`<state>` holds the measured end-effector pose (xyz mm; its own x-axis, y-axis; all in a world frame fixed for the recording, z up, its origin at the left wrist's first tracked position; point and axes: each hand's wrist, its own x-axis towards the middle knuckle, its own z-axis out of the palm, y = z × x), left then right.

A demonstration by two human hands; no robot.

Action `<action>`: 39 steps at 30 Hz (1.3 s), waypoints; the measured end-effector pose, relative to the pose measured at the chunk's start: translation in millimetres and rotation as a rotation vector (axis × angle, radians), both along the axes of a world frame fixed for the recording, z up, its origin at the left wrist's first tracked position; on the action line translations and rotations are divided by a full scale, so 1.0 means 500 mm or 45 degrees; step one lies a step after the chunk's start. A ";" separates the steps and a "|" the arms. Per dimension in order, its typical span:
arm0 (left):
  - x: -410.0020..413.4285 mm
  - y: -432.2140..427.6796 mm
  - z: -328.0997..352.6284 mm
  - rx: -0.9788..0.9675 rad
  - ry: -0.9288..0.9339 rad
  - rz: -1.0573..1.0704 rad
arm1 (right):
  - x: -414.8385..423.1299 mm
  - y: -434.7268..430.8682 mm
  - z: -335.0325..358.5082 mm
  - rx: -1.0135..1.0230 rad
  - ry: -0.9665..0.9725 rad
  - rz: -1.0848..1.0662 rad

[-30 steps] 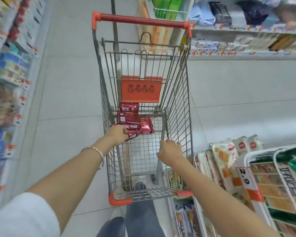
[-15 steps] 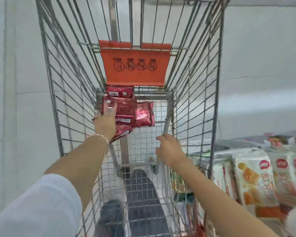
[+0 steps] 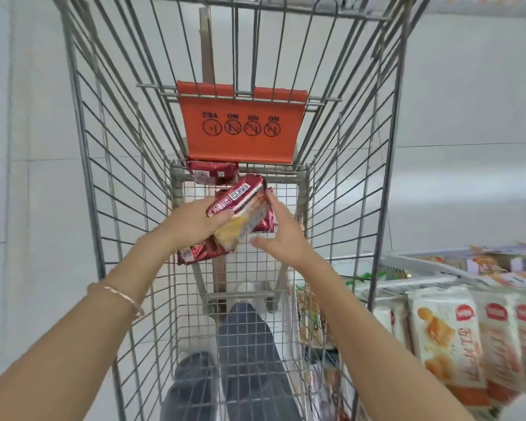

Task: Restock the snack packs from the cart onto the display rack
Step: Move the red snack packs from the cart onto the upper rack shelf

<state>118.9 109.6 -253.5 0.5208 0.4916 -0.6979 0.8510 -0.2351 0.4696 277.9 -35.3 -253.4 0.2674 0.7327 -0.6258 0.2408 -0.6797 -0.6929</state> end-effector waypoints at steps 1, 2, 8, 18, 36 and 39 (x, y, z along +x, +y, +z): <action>0.000 0.002 0.022 -0.213 -0.016 0.082 | 0.001 0.010 0.007 -0.011 0.112 -0.050; -0.004 0.001 0.034 -0.368 -0.006 0.165 | 0.002 0.016 0.011 -0.025 0.199 -0.086; -0.031 -0.061 0.063 -0.929 -0.200 0.857 | -0.001 0.012 -0.001 -0.048 0.198 -0.127; -0.076 -0.125 0.030 -1.045 -0.260 1.411 | 0.005 0.011 -0.017 -0.051 0.211 -0.470; -0.082 -0.144 0.016 -0.854 -0.272 1.493 | -0.071 -0.043 -0.041 -0.413 1.160 -0.720; -0.101 -0.162 -0.021 -0.691 -0.196 1.595 | -0.063 -0.055 -0.064 -0.479 1.103 -0.513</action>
<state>68.3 28.4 -263.9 0.0241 0.3722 -0.9279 0.2874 0.8864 0.3630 246.4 -62.5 -285.3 -0.2025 0.4052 -0.8915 -0.5348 -0.8084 -0.2459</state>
